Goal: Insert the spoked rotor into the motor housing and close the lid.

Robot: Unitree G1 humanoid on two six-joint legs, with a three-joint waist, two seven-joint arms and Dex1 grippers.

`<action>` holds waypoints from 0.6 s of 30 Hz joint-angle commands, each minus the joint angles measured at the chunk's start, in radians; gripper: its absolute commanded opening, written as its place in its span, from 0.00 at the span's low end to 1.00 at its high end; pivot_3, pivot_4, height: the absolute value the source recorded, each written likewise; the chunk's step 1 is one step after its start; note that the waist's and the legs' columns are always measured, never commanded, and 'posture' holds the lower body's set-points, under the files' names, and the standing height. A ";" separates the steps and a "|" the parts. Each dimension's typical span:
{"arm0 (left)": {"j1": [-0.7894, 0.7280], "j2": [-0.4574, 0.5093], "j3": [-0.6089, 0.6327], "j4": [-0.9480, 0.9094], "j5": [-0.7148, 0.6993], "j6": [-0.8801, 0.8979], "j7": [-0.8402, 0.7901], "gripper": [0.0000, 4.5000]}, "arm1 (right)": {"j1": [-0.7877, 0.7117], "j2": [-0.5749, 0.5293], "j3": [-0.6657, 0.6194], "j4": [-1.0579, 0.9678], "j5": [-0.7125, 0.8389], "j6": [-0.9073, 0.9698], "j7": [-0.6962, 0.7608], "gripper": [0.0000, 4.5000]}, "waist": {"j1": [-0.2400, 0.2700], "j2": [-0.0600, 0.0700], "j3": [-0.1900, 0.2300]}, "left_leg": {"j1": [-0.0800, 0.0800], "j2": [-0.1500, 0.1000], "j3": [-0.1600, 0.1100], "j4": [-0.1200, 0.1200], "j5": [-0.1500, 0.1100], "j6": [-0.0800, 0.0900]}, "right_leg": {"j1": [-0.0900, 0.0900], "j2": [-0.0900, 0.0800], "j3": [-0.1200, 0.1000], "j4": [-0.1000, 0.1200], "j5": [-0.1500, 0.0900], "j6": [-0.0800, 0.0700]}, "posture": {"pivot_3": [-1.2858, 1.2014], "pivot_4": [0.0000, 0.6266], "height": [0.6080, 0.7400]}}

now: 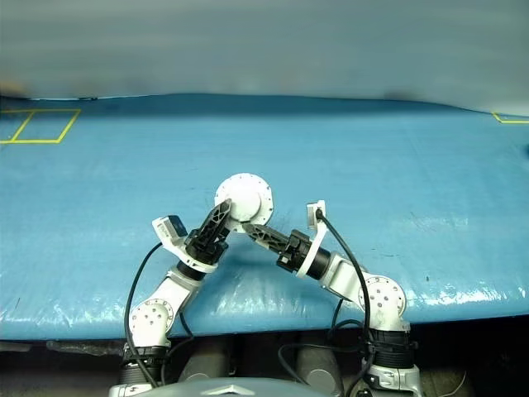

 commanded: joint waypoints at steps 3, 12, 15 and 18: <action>-0.019 0.000 -0.009 -0.024 -0.002 0.025 -0.023 0.99 | -0.011 -0.003 0.010 -0.041 0.035 -0.027 0.036 0.29 | 0.000 0.000 0.000 | 0.000 0.000 0.000 0.000 0.000 0.000 | 0.000 0.000 0.000 0.000 0.000 0.000 | 0.52 0.24 1.00; -0.022 -0.014 -0.026 -0.004 0.072 -0.019 -0.046 0.87 | -0.006 -0.024 0.047 -0.047 0.000 -0.047 0.058 0.29 | 0.001 0.000 0.000 | 0.000 0.000 0.000 0.001 0.000 0.000 | 0.000 0.000 0.000 0.000 0.000 0.000 | 0.52 0.24 1.00; -0.017 -0.020 -0.021 0.003 0.070 -0.024 -0.053 0.66 | -0.002 -0.028 0.054 -0.045 -0.019 -0.055 0.057 0.29 | 0.001 0.000 0.000 | 0.000 0.000 0.000 0.001 0.000 0.000 | 0.000 0.001 0.000 0.000 0.000 0.000 | 0.52 0.24 1.00; -0.011 -0.025 -0.014 0.002 0.056 -0.017 -0.045 0.54 | 0.000 -0.030 0.056 -0.042 -0.028 -0.060 0.060 0.29 | 0.001 0.000 0.000 | 0.000 0.000 0.000 0.001 0.000 0.000 | 0.000 0.001 0.001 0.000 0.000 0.000 | 0.52 0.24 1.00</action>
